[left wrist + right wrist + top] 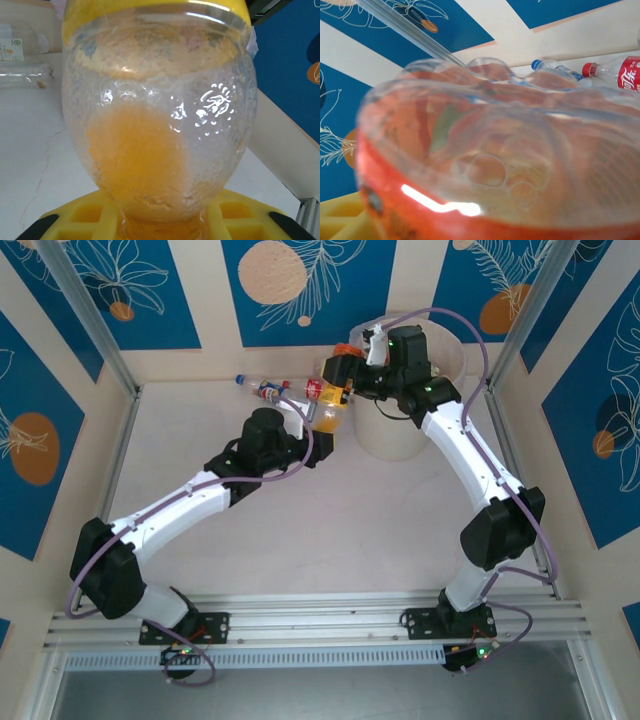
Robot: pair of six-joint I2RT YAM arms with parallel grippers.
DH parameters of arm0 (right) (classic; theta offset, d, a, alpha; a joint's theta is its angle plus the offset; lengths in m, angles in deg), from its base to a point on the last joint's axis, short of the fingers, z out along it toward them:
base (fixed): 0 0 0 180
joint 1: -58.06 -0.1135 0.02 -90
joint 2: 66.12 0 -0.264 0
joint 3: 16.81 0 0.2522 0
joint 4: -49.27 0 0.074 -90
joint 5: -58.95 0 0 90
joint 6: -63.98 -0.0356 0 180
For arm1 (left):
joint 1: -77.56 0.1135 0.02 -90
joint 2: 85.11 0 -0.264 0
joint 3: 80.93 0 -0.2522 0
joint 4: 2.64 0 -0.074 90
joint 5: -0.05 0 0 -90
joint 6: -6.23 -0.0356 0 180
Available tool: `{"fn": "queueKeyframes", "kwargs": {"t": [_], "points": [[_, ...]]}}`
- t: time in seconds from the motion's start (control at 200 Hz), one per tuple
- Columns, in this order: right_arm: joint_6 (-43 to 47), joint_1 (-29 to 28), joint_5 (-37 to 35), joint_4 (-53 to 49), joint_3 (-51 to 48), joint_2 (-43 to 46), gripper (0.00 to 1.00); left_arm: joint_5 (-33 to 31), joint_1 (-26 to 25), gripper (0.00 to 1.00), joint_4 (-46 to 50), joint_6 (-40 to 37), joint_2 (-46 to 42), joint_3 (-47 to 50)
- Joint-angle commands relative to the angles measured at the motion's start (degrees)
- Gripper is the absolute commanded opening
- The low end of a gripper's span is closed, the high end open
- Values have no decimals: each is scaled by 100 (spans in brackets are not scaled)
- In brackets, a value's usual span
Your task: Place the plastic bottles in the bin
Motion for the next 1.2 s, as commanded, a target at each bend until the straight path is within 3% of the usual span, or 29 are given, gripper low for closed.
{"fn": "queueKeyframes", "kwargs": {"t": [0.0, 0.17, 0.385, 0.815, 1.19], "points": [[21, -45, 22, -79, 193, -10, 68, 131, -71, 24, -240, -81, -45, -79], [-12, 4, -52, -49, 200, 15, 55, 123, -69, 49, -246, -54, -45, -138], [-90, 176, -186, 7, 283, 32, 51, 88, -69, 100, -191, -46, -83, -284], [-159, 1115, -756, 225, 821, 189, 52, -373, -65, 100, -98, -151, -646, 71], [38, 1683, -1807, 842, 885, 90, 54, -854, -62, 100, 192, -247, -844, 192]]}}
